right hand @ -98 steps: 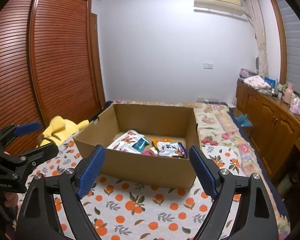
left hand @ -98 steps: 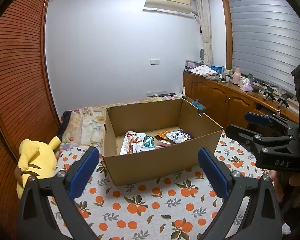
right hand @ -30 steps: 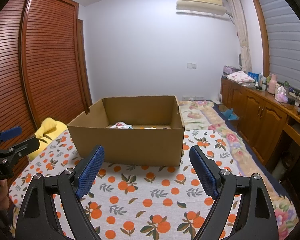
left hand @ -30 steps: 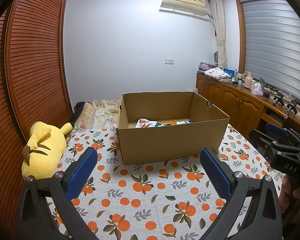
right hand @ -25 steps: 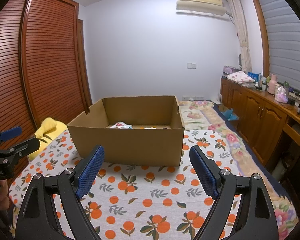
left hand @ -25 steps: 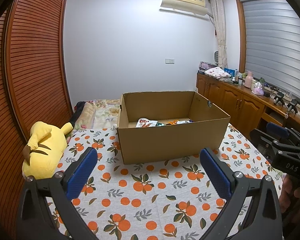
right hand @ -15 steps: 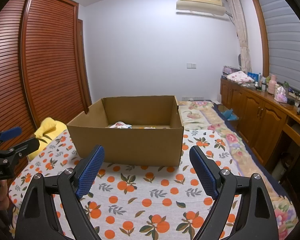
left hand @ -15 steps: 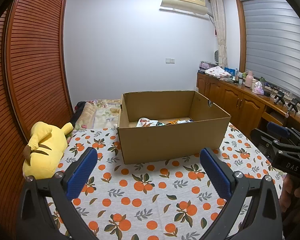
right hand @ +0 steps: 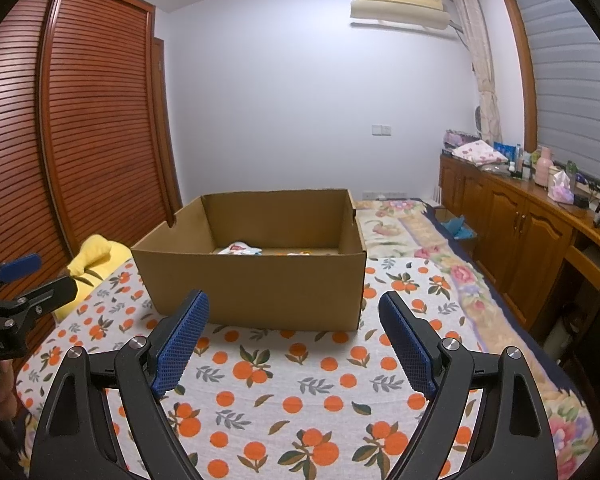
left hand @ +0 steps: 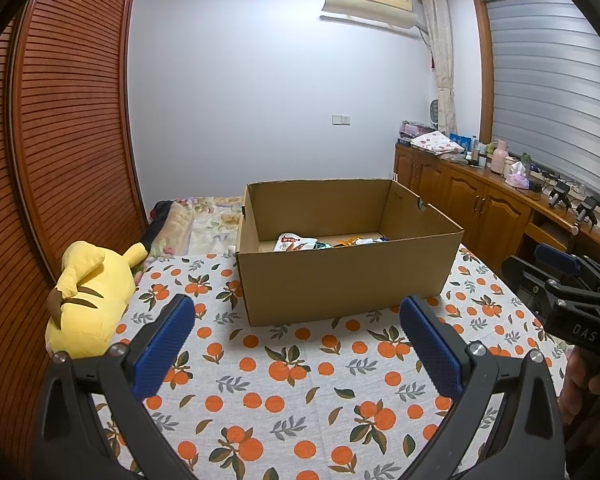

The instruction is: Organize snacks

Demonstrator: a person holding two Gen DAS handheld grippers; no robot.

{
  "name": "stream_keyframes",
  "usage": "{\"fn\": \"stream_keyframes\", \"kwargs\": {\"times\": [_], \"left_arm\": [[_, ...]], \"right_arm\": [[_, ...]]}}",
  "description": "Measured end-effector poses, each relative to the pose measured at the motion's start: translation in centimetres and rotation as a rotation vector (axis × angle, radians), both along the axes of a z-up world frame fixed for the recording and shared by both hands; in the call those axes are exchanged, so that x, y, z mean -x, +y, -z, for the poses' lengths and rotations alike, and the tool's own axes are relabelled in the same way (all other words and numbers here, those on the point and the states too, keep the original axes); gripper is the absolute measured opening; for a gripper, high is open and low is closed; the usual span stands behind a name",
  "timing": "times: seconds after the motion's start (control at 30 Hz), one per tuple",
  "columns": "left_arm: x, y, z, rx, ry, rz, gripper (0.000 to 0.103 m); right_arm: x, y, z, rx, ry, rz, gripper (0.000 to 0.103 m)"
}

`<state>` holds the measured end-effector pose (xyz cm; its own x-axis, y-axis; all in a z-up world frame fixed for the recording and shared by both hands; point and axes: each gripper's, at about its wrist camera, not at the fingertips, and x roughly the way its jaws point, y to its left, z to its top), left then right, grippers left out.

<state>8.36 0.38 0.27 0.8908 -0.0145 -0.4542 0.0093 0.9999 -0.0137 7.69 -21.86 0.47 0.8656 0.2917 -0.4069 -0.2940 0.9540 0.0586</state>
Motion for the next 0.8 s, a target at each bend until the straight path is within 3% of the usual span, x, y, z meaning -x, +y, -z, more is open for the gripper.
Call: {"fn": "stream_keyframes", "kwargs": {"times": [0.8], "left_arm": [[-0.06, -0.09, -0.04, -0.007, 0.002, -0.002, 0.103]], "right_arm": [[0.06, -0.03, 0.09, -0.001, -0.002, 0.003, 0.089]]}}
